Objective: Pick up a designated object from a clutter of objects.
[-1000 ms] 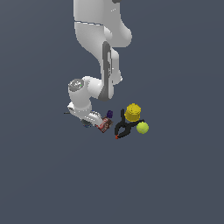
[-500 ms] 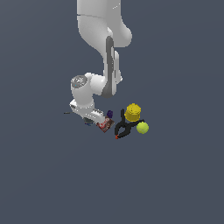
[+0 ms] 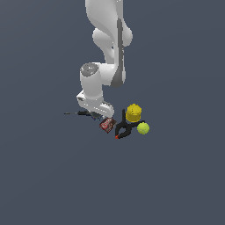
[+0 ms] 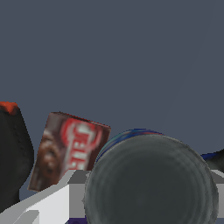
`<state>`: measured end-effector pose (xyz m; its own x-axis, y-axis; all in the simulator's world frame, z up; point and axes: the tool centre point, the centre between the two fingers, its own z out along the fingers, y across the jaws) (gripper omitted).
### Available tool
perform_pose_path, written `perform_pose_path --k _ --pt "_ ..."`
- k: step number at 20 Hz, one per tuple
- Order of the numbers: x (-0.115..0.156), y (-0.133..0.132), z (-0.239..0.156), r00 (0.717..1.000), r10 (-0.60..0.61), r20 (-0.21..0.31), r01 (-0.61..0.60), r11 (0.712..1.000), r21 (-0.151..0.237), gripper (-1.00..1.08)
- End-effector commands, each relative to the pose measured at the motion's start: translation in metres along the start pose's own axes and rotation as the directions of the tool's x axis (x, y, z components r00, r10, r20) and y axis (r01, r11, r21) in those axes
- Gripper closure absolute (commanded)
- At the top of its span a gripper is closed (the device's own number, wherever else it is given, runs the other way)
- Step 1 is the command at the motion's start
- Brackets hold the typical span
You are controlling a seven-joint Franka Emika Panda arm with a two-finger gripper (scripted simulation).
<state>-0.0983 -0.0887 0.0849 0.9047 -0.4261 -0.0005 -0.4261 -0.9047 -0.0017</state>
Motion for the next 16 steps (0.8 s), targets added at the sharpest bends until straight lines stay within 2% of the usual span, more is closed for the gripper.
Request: perform_pose_path --k 1,16 --pt "-0.008 -0.013 -0.018 1.000 0.000 -0.001 0.000 1.000 -0.001 1.08" --pt "-0.065 -0.106 -0.140 1.000 0.000 -0.004 0.000 1.000 -0.007 1.08"
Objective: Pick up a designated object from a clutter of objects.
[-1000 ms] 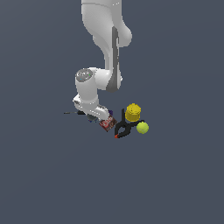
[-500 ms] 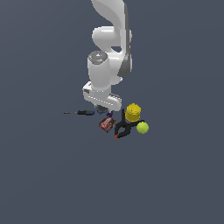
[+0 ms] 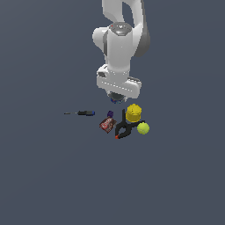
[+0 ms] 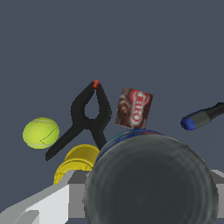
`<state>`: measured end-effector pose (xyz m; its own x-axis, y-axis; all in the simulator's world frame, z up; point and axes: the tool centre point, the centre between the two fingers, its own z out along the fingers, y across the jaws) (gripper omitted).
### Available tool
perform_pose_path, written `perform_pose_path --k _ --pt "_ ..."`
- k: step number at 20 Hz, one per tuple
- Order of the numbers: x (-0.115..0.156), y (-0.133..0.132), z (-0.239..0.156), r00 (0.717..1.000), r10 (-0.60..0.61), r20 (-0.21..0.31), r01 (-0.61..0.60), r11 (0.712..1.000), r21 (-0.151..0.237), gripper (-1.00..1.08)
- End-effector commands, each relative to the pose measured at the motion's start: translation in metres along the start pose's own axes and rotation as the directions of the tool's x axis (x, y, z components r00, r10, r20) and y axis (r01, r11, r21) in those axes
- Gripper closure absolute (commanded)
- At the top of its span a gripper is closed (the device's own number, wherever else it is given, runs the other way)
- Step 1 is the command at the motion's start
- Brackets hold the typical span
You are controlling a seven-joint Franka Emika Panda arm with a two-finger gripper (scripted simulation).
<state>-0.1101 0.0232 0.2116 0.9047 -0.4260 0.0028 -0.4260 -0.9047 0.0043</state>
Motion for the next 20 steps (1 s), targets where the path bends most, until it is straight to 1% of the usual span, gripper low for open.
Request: perform_pose_path --k 1,11,16,20 --pt "-0.010 -0.016 -0.022 1.000 0.001 -0.001 -0.001 1.000 -0.001 1.08" --pt "-0.044 -0.076 -0.099 1.000 -0.001 0.001 0.001 1.000 0.002 1.08" --pt "-0.053 -0.097 -0.124 1.000 -0.002 0.002 0.002 1.000 0.003 1.08" --pt "-0.057 -0.107 -0.136 1.000 -0.002 0.003 0.002 1.000 0.004 1.08"
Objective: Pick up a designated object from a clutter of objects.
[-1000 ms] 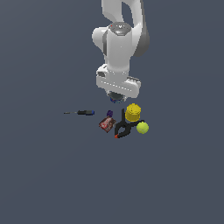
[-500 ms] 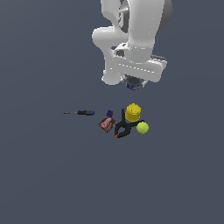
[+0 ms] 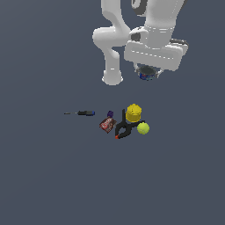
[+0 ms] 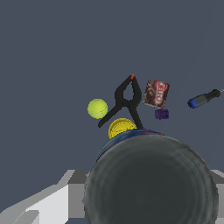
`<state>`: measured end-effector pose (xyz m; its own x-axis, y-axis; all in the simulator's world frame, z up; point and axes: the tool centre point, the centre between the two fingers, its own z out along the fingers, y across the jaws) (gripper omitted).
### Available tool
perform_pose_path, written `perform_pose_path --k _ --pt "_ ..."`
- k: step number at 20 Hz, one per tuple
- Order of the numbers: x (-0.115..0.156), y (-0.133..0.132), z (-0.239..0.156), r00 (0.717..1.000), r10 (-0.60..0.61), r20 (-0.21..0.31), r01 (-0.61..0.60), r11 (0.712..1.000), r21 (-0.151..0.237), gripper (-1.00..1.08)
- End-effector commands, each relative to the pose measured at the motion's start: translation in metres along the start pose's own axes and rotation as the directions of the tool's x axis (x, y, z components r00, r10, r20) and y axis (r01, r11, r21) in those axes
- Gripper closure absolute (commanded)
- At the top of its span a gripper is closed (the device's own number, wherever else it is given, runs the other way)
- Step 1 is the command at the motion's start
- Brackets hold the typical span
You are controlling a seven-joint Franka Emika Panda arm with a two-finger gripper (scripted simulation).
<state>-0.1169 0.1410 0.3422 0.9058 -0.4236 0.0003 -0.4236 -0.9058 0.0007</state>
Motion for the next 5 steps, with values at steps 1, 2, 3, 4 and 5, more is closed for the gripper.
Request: perform_pose_path --k 1,2,3,4,5 --pt "-0.0017 -0.0049 -0.0063 1.000 0.001 0.001 -0.001 1.000 0.001 1.08" --pt "-0.0020 -0.0061 -0.0076 1.000 0.001 0.001 -0.001 1.000 0.001 1.08" --pt "-0.0021 -0.0069 -0.0083 1.000 0.001 0.001 -0.001 1.000 0.001 1.08" --pt "-0.0021 -0.0073 -0.0087 1.000 0.001 0.001 -0.001 1.000 0.001 1.08" --pt "-0.0021 -0.0075 -0.0088 1.000 0.001 0.001 -0.001 1.000 0.001 1.08"
